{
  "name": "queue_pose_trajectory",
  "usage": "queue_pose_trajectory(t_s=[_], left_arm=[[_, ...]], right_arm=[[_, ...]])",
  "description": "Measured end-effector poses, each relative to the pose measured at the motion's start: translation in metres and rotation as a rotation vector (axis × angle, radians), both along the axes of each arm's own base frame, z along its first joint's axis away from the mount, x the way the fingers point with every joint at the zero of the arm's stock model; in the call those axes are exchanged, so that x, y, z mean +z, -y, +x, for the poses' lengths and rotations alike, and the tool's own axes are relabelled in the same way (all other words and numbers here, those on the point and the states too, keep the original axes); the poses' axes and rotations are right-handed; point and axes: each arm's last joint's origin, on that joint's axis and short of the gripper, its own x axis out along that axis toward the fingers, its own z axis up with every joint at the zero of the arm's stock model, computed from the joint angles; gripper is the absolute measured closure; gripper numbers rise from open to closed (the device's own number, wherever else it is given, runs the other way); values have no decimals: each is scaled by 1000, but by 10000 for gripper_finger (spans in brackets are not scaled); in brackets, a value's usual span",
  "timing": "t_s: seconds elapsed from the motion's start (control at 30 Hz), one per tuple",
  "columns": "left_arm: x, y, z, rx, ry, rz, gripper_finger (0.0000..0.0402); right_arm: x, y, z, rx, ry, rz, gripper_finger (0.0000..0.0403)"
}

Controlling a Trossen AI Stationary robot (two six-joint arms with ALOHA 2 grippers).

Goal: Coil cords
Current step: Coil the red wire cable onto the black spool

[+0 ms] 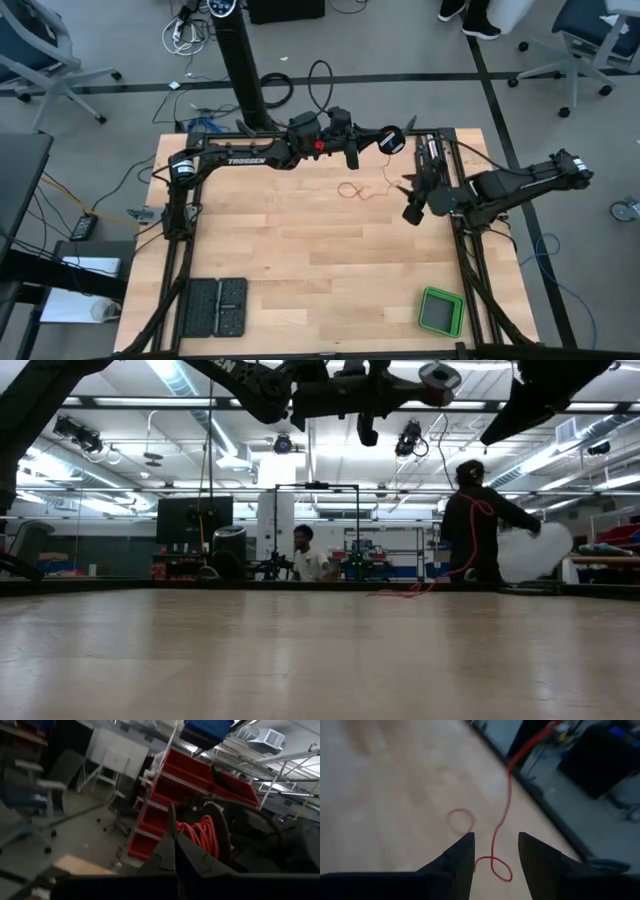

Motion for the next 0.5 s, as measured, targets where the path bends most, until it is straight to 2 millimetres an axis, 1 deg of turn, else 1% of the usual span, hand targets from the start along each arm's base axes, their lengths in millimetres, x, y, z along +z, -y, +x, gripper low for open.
queue_pose_trajectory(t_s=[0.13, 0.23, 0.37, 0.5], left_arm=[[-2, 18, 6, 46, -23, 56, 401], [-13, 36, 11, 56, -96, 84, 401], [-37, 59, 13, 10, -203, 78, 401], [-69, 79, 9, -10, -333, 60, 401]], right_arm=[[-19, 2, -9, -27, 22, -37, 263], [-37, 1, -12, 14, 5, 10, 266], [-55, -1, -13, 95, -34, 98, 266], [-62, -3, -16, 174, -77, 182, 268]])
